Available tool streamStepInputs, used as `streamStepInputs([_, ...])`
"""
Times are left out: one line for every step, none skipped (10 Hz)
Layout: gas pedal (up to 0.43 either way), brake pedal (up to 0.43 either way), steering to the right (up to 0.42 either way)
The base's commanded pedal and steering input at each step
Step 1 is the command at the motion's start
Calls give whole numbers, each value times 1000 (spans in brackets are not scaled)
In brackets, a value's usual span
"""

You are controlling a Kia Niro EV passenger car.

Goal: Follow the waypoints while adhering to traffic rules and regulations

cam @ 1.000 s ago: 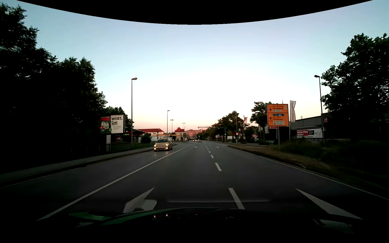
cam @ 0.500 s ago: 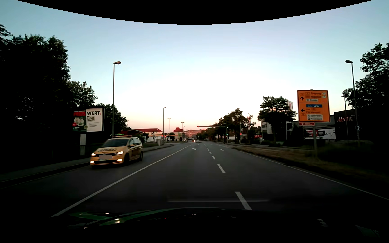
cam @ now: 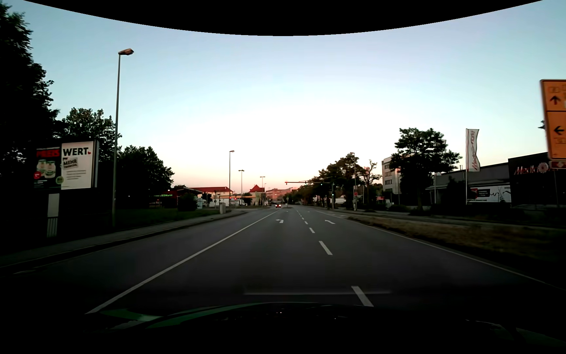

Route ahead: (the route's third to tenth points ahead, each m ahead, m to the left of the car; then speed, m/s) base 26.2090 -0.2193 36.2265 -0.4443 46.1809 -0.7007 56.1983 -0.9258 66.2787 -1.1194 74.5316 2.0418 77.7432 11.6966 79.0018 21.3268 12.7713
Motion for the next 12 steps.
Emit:
streamStepInputs([0, 6, 3])
streamStepInputs([0, 6, 2])
streamStepInputs([0, 18, 1])
streamStepInputs([0, 37, 1])
streamStepInputs([0, 49, 1])
streamStepInputs([0, 67, 1])
streamStepInputs([0, 79, 1])
streamStepInputs([0, 91, 1])
streamStepInputs([0, 110, 1])
streamStepInputs([0, 140, 1])
streamStepInputs([0, 165, 1])
streamStepInputs([0, 183, 1])
